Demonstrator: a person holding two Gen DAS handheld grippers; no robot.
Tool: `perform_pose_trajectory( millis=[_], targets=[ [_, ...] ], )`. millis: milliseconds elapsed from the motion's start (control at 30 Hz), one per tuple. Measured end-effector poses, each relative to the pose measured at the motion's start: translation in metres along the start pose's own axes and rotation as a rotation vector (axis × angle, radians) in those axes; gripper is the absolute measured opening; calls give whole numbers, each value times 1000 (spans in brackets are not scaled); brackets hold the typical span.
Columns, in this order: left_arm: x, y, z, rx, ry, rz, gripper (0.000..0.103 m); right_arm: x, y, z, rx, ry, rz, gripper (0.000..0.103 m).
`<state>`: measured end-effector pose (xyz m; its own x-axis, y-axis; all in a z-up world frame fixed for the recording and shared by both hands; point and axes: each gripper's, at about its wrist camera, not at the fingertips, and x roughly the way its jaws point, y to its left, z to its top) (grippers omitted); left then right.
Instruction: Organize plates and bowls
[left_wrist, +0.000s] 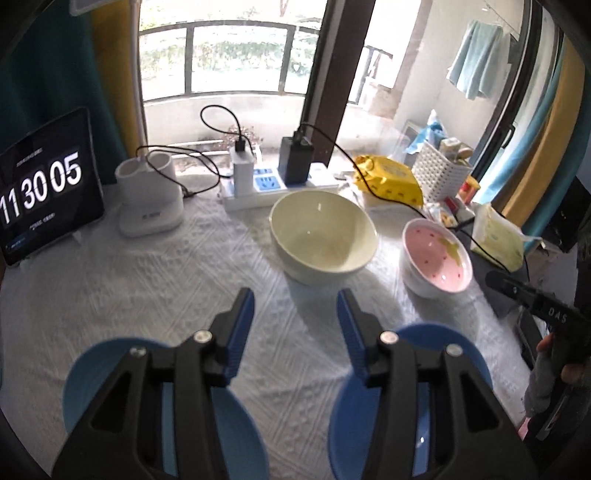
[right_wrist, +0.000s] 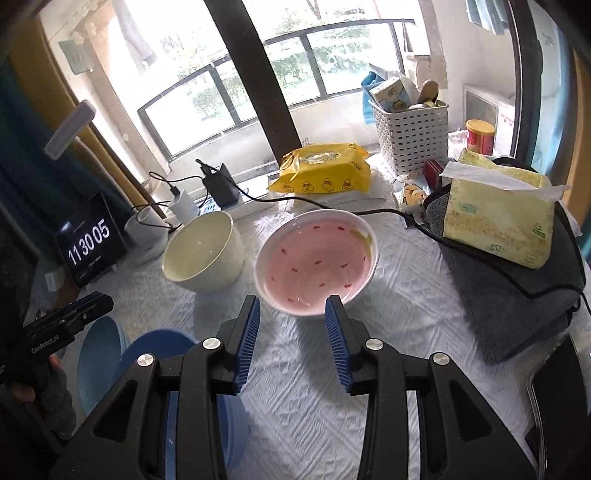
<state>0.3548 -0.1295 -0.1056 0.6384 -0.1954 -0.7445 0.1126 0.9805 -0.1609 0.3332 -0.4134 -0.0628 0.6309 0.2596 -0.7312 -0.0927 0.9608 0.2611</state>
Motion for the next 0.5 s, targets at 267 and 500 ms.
perform_pose_trajectory(
  millis=[267, 500],
  targets=[
    [27, -1, 12, -9, 16, 6, 48, 28, 9, 15, -17, 31, 50, 39],
    [50, 5, 22, -40, 5, 12, 48, 66, 31, 24, -88, 79, 161, 39]
  ],
)
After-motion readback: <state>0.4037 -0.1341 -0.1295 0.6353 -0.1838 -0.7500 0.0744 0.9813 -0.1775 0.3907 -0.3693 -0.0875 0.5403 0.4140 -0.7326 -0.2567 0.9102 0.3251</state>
